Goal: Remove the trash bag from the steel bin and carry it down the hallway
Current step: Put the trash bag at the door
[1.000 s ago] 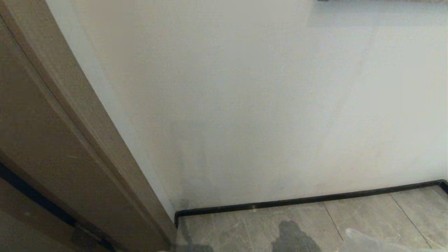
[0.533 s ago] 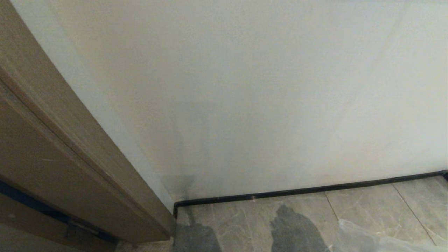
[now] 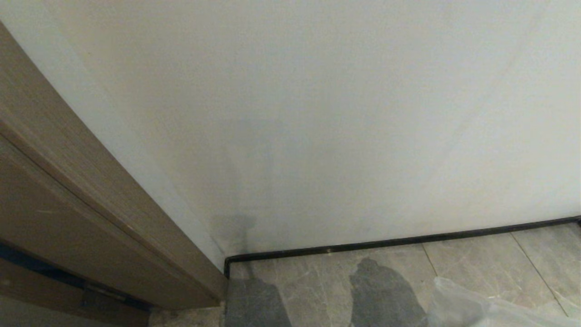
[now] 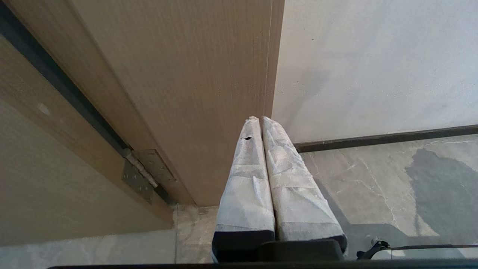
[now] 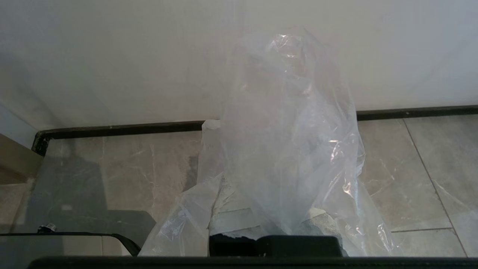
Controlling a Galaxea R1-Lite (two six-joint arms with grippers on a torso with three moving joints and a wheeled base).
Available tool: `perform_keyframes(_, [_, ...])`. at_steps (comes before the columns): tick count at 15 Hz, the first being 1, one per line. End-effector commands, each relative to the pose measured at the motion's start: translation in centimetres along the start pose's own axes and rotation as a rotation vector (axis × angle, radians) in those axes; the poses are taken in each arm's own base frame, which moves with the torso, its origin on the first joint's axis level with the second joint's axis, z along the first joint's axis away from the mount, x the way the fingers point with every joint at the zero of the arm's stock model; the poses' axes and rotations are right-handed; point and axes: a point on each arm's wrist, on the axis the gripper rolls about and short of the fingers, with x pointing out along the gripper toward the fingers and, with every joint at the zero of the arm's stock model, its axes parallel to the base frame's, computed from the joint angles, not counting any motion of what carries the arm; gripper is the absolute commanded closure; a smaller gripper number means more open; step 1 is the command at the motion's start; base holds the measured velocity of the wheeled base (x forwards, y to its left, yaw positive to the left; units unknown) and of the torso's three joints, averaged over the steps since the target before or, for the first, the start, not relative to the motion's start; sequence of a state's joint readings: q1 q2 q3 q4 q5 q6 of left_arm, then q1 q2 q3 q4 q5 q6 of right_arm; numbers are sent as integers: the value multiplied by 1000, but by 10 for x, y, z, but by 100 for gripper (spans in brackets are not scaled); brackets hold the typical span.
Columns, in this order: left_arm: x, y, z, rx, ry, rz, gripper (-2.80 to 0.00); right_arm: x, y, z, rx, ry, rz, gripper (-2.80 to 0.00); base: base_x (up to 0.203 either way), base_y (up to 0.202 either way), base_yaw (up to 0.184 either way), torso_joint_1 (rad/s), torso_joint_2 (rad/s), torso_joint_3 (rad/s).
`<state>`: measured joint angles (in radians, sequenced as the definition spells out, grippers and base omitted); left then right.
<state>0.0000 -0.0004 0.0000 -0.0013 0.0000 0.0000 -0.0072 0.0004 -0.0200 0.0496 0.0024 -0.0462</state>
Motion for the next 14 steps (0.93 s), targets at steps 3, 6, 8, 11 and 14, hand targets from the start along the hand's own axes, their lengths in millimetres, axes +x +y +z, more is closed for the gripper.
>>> perform_keyframes(3, [0, 0, 0, 0, 0, 0, 0, 0, 0, 0, -5, -1, 2, 0, 0, 0, 0, 0, 0, 0])
perform_keyframes(6, [0, 0, 0, 0, 0, 0, 0, 0, 0, 0, -3, 1, 2, 0, 0, 0, 0, 0, 0, 0])
perform_keyframes(8, [0, 0, 0, 0, 0, 0, 0, -1, 0, 1, -20, 0, -2, 0, 0, 0, 0, 0, 0, 0])
perform_keyframes(11, [0, 0, 0, 0, 0, 0, 0, -9, 0, 31, -23, -19, 69, 0, 0, 0, 0, 0, 0, 0])
perform_keyframes(14, [0, 0, 0, 0, 0, 0, 0, -20, 1, 57, -8, 128, 151, 0, 0, 0, 0, 0, 0, 0])
